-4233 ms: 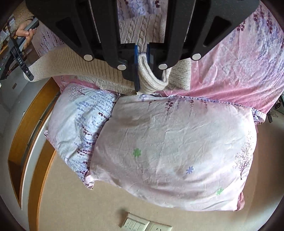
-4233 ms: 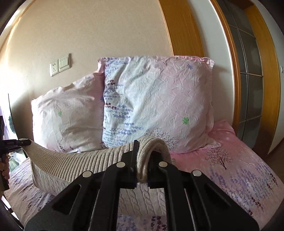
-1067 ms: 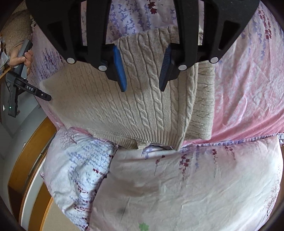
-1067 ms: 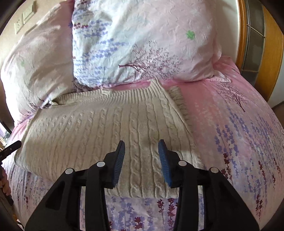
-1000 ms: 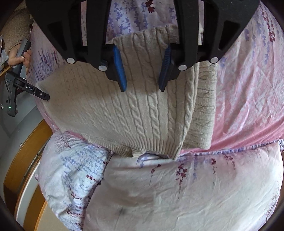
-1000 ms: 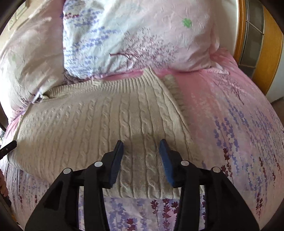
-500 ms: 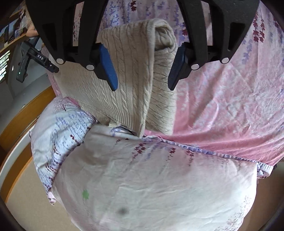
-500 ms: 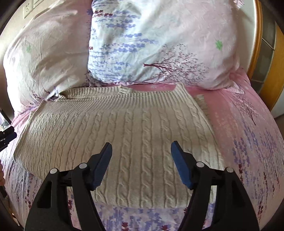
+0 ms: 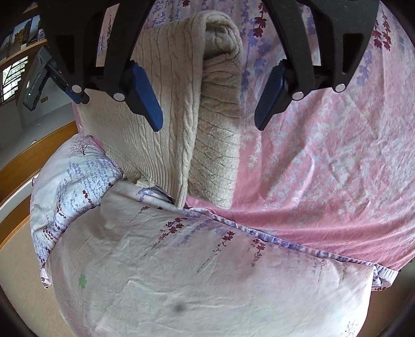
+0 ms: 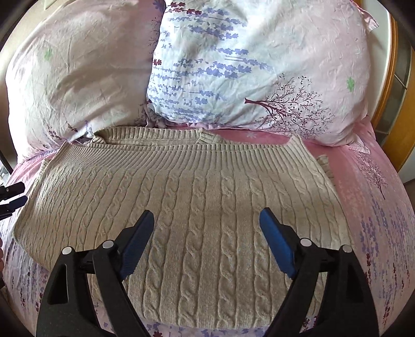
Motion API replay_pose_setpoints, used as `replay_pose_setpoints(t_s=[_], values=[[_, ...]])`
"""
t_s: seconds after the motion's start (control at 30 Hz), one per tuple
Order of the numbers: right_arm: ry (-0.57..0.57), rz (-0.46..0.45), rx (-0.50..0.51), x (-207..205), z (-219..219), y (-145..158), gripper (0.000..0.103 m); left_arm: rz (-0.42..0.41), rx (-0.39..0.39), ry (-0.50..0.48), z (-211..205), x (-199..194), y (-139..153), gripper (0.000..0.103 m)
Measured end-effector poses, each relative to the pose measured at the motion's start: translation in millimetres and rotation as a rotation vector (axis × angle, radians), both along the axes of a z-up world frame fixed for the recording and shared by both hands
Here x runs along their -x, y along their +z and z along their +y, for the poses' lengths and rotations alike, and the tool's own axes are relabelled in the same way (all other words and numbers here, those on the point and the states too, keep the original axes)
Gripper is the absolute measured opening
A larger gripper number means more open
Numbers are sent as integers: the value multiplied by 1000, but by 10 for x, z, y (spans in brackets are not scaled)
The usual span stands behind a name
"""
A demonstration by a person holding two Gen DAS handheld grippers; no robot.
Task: Fold small clothes
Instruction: 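Open both grippers and withdraw them from the folded sweater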
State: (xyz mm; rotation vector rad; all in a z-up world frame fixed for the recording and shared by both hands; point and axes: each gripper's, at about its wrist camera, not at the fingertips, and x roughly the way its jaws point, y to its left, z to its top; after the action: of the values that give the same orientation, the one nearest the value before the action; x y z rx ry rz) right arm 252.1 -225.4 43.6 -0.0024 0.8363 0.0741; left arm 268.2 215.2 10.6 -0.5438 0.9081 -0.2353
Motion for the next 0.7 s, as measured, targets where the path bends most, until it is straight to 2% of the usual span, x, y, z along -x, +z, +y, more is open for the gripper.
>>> replay_pose_setpoints(t_s=[0.27,0.4,0.5,0.6,0.7], values=[[-7,19,24,-39,23,-115,85,15,33,-12,-77,-157,-50,79],[-12,19,79,-56,78,-196,89,14,27,-21,-165,-221,-39,79],[-17,20,80,-69,75,-198,91,15,50,-20,-197,-255,-40,79],[-13,22,69,-89,45,-198,92,20,72,-13,-214,-269,-41,75],[-17,18,59,-97,29,-204,93,32,85,-14,-244,-268,-55,64]])
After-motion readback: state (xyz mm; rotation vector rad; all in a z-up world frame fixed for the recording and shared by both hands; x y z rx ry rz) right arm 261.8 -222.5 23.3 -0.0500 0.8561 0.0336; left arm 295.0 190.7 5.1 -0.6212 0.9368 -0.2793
